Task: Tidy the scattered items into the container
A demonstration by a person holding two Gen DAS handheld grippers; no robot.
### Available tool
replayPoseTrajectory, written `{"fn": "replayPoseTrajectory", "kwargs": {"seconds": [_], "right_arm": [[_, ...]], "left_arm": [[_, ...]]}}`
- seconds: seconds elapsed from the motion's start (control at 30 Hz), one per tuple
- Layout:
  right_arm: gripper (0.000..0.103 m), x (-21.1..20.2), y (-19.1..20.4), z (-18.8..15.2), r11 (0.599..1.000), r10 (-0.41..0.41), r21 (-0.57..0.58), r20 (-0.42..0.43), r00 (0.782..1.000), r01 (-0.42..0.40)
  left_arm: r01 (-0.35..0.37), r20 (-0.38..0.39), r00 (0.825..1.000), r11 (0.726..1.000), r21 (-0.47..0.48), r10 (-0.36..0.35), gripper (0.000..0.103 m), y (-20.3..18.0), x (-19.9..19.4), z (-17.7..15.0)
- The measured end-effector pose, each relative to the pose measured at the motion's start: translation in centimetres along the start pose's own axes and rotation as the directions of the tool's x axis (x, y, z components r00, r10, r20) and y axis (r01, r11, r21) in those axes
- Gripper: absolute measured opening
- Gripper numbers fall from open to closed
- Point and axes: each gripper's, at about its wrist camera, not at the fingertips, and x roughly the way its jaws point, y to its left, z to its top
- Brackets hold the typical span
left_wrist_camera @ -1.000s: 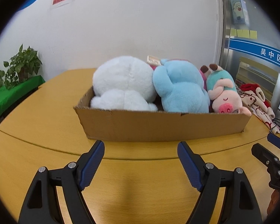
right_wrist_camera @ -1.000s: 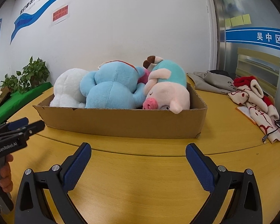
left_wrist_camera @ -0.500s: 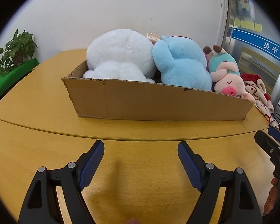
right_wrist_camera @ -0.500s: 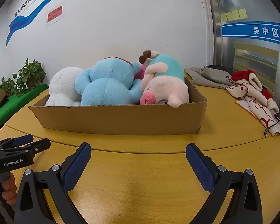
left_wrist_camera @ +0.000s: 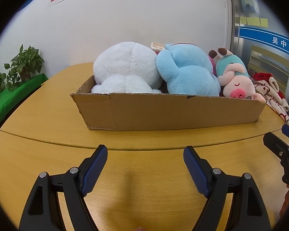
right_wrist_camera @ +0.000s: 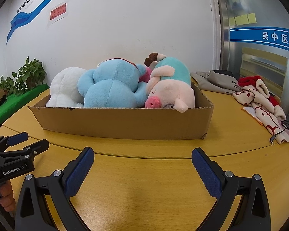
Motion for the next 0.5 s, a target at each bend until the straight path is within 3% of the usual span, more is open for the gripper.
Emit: {"fn": "replayPoseTrajectory", "kwargs": {"seconds": [0.5], "right_arm": [[0.103, 0.09, -0.22, 0.03, 1.000, 0.010, 0.013, -0.009, 1.000, -0.010]], "left_arm": [[-0.008, 0.003, 1.000, 1.000, -0.002, 0.008, 0.081, 0.10, 0.08, 0.04]]}}
